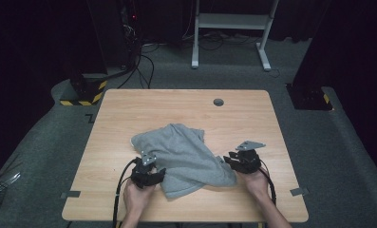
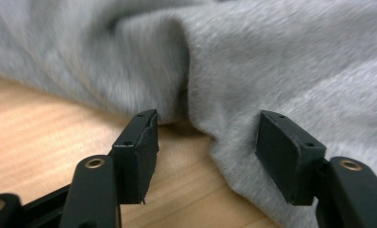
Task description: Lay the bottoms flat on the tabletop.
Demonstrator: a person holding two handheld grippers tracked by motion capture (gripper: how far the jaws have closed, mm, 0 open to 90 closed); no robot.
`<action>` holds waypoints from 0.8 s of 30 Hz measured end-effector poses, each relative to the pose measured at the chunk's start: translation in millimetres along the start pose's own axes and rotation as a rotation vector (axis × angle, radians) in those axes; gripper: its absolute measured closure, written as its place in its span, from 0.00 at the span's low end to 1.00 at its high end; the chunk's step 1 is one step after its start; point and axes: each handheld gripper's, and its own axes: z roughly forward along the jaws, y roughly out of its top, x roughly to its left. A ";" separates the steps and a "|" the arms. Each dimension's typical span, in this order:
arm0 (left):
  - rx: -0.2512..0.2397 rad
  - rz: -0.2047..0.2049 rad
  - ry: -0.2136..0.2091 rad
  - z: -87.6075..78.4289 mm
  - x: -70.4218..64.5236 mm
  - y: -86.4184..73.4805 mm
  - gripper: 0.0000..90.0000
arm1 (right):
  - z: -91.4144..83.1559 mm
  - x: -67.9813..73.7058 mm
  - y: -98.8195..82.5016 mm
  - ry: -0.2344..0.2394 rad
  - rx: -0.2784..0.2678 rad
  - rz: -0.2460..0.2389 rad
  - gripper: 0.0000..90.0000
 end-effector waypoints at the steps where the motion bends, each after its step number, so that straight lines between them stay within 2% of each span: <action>1: 0.002 -0.007 0.002 1.7 -0.3 -2.7 0.44 | 0.0 0.0 0.0 0.000 0.000 0.000 0.70; 4: -0.008 -0.004 0.015 1.2 -0.7 -5.6 0.42 | 19.4 7.2 4.5 -0.004 0.040 -0.026 0.64; 6: -0.006 0.002 0.019 1.3 -1.1 -5.5 0.41 | 26.2 11.2 7.2 -0.011 0.059 -0.045 0.64; 7: -0.006 0.005 0.020 1.2 -1.0 -5.5 0.42 | 30.4 13.3 8.5 -0.015 0.076 -0.054 0.71; 8: -0.009 0.012 0.009 0.8 -1.8 -5.5 0.43 | 33.7 14.5 9.2 0.001 0.090 -0.071 0.79; 9: -0.012 0.021 -0.005 0.3 -2.7 -5.5 0.51 | 34.6 16.9 9.5 0.006 0.090 -0.091 0.87; 10: -0.014 0.037 -0.036 -0.3 -4.7 -5.3 0.61 | 33.8 18.1 10.1 0.002 0.090 -0.112 0.95; 12: 0.000 0.052 -0.072 -0.1 -6.7 -3.1 0.78 | 30.0 19.1 10.2 -0.001 0.098 -0.139 0.97; 13: 0.006 0.053 -0.080 0.0 -6.9 -2.3 0.87 | 24.1 17.0 7.8 -0.012 0.092 -0.144 0.98; 14: 0.009 0.061 -0.078 0.3 -7.3 -1.2 0.91 | 20.1 15.0 6.2 -0.017 0.087 -0.138 0.98; 17: 0.016 0.065 -0.058 0.5 -3.6 1.3 0.95 | -0.5 3.4 -3.7 -0.064 0.059 -0.108 0.98; 21: 0.008 0.028 -0.015 -5.0 12.7 0.1 0.96 | -28.6 -14.2 -25.5 -0.136 0.044 -0.063 0.98; 22: 0.004 0.019 -0.012 -7.2 16.1 -0.5 0.96 | -33.6 -17.5 -31.7 -0.145 0.046 -0.048 0.98; 24: 0.003 0.011 -0.009 -10.3 18.2 -0.9 0.95 | -38.2 -20.4 -42.5 -0.131 0.059 -0.021 0.98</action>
